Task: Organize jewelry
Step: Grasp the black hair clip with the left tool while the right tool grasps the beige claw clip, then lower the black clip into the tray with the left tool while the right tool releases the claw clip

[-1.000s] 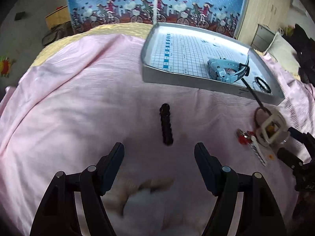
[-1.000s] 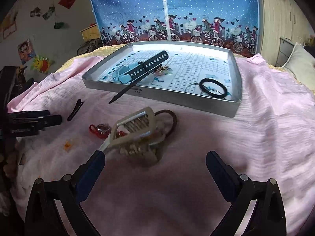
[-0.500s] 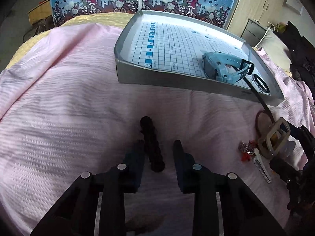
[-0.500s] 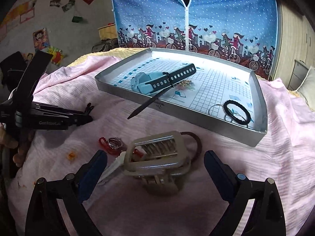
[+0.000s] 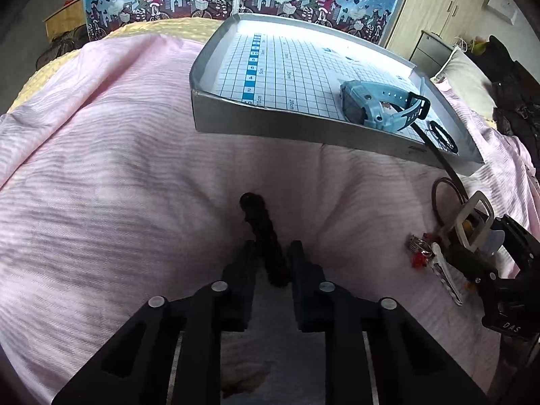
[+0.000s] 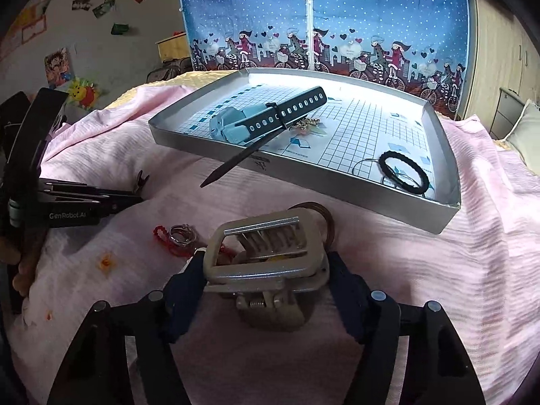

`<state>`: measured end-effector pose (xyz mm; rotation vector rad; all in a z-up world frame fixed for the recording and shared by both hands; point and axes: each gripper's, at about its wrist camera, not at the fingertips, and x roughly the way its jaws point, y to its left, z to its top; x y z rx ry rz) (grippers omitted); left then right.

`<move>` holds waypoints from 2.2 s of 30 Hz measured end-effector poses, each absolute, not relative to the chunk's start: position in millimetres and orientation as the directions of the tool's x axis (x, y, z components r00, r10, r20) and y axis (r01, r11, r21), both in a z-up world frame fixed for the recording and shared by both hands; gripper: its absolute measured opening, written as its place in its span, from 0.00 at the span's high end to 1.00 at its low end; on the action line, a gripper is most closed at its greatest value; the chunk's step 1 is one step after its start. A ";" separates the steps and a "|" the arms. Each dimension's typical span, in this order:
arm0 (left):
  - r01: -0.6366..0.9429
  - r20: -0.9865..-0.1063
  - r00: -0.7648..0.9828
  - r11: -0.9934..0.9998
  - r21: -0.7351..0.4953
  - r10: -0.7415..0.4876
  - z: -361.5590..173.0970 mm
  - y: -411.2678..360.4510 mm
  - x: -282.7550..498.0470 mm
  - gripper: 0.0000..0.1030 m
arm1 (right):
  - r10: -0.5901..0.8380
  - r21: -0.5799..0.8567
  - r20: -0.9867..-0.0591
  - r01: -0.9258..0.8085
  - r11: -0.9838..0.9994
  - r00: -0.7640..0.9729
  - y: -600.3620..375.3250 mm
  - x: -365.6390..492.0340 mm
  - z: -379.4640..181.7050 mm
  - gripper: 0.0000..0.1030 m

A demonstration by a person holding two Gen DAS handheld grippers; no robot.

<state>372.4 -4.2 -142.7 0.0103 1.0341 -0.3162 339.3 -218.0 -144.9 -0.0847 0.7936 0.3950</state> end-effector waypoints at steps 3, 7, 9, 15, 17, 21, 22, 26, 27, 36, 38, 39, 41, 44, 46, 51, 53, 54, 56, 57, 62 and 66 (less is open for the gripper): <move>0.274 -0.833 0.489 0.952 -0.137 -0.260 -141.9 -4.6 366.3 0.96 | 0.303 0.069 -0.704 -0.363 0.929 0.643 -219.1 336.7 -143.7 0.36; 0.297 -0.829 0.486 0.944 -0.141 -0.277 -142.7 -10.5 366.0 0.98 | 0.315 0.095 -0.692 -0.351 0.932 0.649 -224.6 334.2 -139.2 0.36; 0.304 -0.829 0.483 0.942 -0.143 -0.282 -143.3 -12.2 365.6 0.98 | 0.323 0.114 -0.686 -0.342 0.933 0.651 -228.5 333.3 -136.7 0.36; 0.298 -0.817 0.484 0.937 -0.184 -0.314 -141.8 -11.6 362.4 0.98 | 0.341 0.170 -0.668 -0.310 0.935 0.662 -238.9 332.7 -129.8 0.36; 0.305 -0.799 0.494 0.929 -0.210 -0.343 -137.0 -11.1 357.0 0.98 | 0.351 0.193 -0.655 -0.301 0.934 0.669 -243.6 332.5 -124.9 0.36; 0.306 -0.710 0.578 0.913 -0.268 -0.402 -110.9 -19.2 340.6 0.98 | 0.376 0.230 -0.617 -0.299 0.926 0.691 -251.8 331.7 -114.7 0.36; 0.300 -0.692 0.588 0.907 -0.296 -0.420 -104.7 -24.0 340.4 0.98 | 0.377 0.233 -0.610 -0.296 0.926 0.697 -253.8 331.9 -112.8 0.36; 0.277 -0.649 0.601 0.883 -0.379 -0.467 -84.0 -52.9 353.8 0.98 | 0.357 0.252 -0.566 -0.257 0.933 0.743 -272.2 334.3 -97.9 0.36; 0.278 -0.648 0.604 0.885 -0.373 -0.463 -79.9 -56.9 355.9 0.98 | 0.350 0.251 -0.560 -0.249 0.935 0.751 -275.1 334.7 -95.6 0.36; 0.237 -0.685 0.614 0.919 -0.315 -0.393 -67.8 -97.2 407.9 0.98 | 0.315 0.246 -0.531 -0.212 0.946 0.786 -300.9 368.1 -94.3 0.36; 0.228 -0.687 0.600 0.910 -0.346 -0.411 -72.5 -99.4 417.7 0.98 | 0.317 0.255 -0.542 -0.207 0.945 0.778 -301.4 379.4 -98.3 0.36; 0.226 -0.686 0.599 0.909 -0.351 -0.414 -73.3 -99.8 419.3 0.98 | 0.316 0.263 -0.547 -0.199 0.944 0.775 -302.3 384.0 -100.0 0.36; 0.226 -0.687 0.594 0.906 -0.356 -0.418 -76.9 -104.9 426.6 0.98 | 0.336 0.308 -0.537 -0.192 0.932 0.774 -306.4 392.6 -102.3 0.36; 0.211 -0.698 0.585 0.908 -0.362 -0.414 -84.3 -108.6 435.5 0.98 | 0.338 0.316 -0.541 -0.186 0.930 0.770 -310.3 400.6 -105.0 0.36; 0.202 -0.697 0.590 0.910 -0.361 -0.408 -86.5 -107.6 441.4 0.98 | 0.338 0.318 -0.548 -0.183 0.930 0.766 -312.0 404.9 -107.8 0.36; 0.146 -0.696 0.597 0.907 -0.395 -0.400 -89.2 -93.7 461.9 0.98 | 0.329 0.299 -0.560 -0.185 0.936 0.760 -307.9 416.9 -113.0 0.36; 0.126 -0.700 0.595 0.906 -0.404 -0.395 -90.6 -87.9 467.6 0.98 | 0.327 0.295 -0.563 -0.186 0.937 0.759 -305.8 421.3 -114.8 0.36; 0.122 -0.702 0.592 0.905 -0.407 -0.395 -91.4 -85.5 470.0 0.98 | 0.328 0.296 -0.566 -0.185 0.937 0.756 -305.9 422.9 -116.4 0.36; 0.118 -0.709 0.590 0.910 -0.397 -0.386 -91.7 -84.8 471.3 0.98 | 0.327 0.295 -0.578 -0.181 0.938 0.748 -305.3 426.2 -119.1 0.36; 0.117 -0.711 0.589 0.911 -0.395 -0.384 -91.6 -85.0 471.6 0.98 | 0.324 0.295 -0.583 -0.178 0.939 0.745 -305.4 427.4 -120.3 0.36; 0.122 -0.729 0.552 0.904 -0.410 -0.405 -95.3 -86.6 472.4 0.96 | 0.309 0.274 -0.596 -0.173 0.946 0.741 -302.7 428.8 -120.8 0.36; 0.116 -0.718 0.550 0.890 -0.440 -0.427 -91.7 -83.8 469.1 0.80 | 0.301 0.262 -0.601 -0.173 0.949 0.741 -300.8 428.9 -119.8 0.31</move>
